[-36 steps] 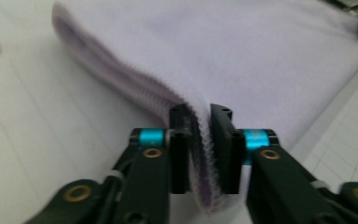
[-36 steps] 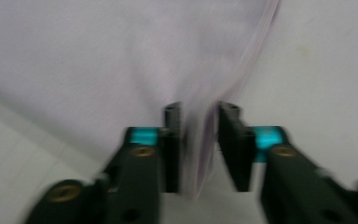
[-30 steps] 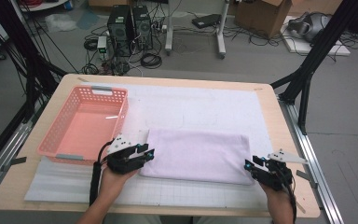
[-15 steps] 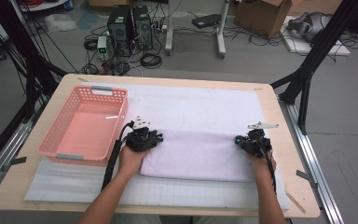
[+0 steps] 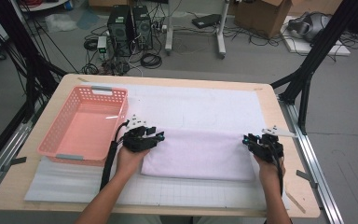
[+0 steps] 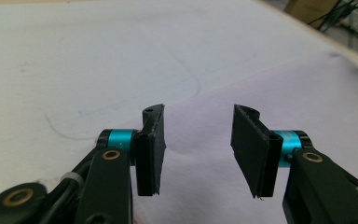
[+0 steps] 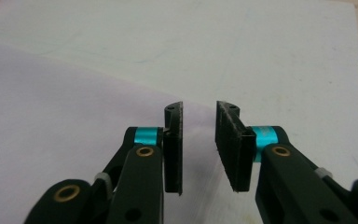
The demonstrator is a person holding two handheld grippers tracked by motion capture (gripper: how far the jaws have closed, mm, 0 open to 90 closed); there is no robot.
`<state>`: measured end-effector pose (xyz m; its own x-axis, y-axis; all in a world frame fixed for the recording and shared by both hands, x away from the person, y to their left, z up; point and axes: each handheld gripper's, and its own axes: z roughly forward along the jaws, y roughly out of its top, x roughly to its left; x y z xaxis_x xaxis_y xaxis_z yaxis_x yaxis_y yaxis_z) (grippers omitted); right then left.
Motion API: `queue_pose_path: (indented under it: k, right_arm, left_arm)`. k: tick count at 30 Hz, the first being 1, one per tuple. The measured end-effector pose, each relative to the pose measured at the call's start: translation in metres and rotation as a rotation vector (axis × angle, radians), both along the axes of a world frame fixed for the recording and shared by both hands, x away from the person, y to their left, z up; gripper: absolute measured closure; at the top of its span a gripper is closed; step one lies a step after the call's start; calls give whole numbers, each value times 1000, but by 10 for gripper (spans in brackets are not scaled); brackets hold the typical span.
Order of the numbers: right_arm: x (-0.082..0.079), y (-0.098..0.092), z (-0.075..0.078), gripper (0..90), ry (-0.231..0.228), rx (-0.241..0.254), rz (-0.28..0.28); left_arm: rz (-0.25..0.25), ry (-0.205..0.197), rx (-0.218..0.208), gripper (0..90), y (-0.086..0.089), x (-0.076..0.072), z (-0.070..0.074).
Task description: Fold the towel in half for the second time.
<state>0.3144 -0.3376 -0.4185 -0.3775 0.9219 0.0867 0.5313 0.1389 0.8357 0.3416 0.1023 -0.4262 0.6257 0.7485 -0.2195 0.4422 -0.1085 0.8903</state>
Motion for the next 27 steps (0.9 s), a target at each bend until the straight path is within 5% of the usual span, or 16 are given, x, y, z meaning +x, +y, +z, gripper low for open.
queue_pose_path:
  k: [6, 10, 13, 19, 27]
  right_arm:
    - [-39, -5, 2, 618, -11, 18, 70]
    - [-62, -1, 8, 476, -22, 71, 127]
    - [-73, 2, 13, 348, -51, 58, 123]
    - [-84, 4, 7, 203, -91, 44, 105]
    - [-84, 2, 1, 203, -97, 45, 94]
  left_arm:
    - [-43, -53, -73, 415, 11, -29, 5]
    - [-56, -83, -70, 316, 16, -50, 4]
    - [-93, -113, -37, 234, 18, -63, 3]
    - [-76, -120, -32, 228, 25, -74, 2]
    - [-50, -142, -37, 240, 31, -81, 4]
